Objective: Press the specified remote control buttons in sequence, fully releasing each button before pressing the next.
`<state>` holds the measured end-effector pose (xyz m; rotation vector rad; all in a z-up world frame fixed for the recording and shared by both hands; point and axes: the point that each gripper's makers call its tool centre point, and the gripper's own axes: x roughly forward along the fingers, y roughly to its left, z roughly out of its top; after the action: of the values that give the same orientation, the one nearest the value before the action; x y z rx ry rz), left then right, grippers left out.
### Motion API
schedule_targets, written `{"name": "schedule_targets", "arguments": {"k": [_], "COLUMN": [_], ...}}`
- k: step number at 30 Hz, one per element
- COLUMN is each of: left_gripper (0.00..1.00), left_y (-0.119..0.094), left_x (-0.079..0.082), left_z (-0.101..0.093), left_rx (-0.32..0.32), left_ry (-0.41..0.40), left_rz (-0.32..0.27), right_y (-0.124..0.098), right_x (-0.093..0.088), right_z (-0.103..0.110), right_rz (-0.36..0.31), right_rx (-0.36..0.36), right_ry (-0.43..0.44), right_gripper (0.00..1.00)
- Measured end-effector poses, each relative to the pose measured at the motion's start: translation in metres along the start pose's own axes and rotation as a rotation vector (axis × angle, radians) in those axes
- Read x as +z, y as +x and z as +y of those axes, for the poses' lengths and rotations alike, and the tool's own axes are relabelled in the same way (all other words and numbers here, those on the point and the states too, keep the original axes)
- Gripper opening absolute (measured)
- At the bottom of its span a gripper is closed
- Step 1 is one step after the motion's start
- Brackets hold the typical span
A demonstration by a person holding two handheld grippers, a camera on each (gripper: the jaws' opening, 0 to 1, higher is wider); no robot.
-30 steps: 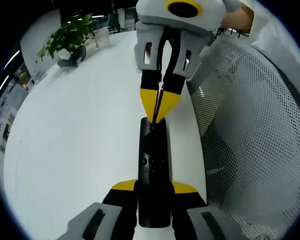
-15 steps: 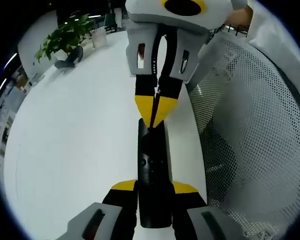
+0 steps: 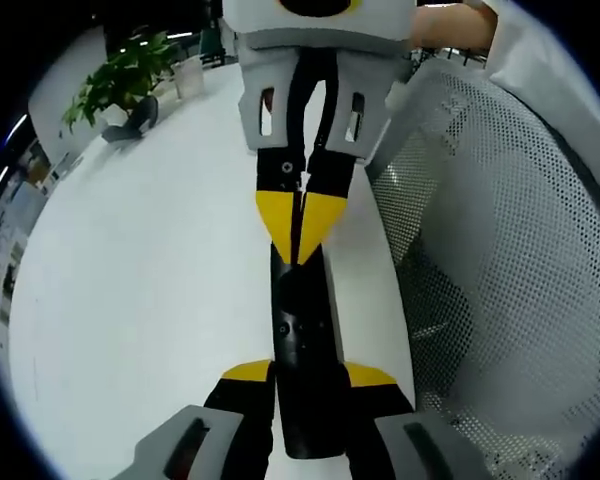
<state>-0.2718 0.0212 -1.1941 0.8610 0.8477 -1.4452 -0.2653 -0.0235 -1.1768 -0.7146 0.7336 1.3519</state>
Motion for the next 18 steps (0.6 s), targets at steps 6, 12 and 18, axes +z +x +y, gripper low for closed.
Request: {"name": "schedule_targets", "arguments": {"k": [6,12,18], "left_gripper": [0.24,0.24,0.24], "left_y": [0.000,0.000,0.000], "left_x": [0.000,0.000,0.000], "left_z": [-0.001,-0.001,-0.002], "left_rx": [-0.016,-0.020,-0.024], "left_ry": [0.026,0.033,0.037], "left_rz": [-0.007,-0.016,-0.016], "right_y": [0.006,0.007,0.010], "right_x": [-0.001,0.001,0.001], "right_z": [0.008,0.011,0.010], "right_rz": [0.031,0.042,0.137], "right_rx": [0.033,0.038,0.036], "right_ry": [-0.059,-0.100,-0.173], "right_gripper": [0.00,0.00,0.00]}}
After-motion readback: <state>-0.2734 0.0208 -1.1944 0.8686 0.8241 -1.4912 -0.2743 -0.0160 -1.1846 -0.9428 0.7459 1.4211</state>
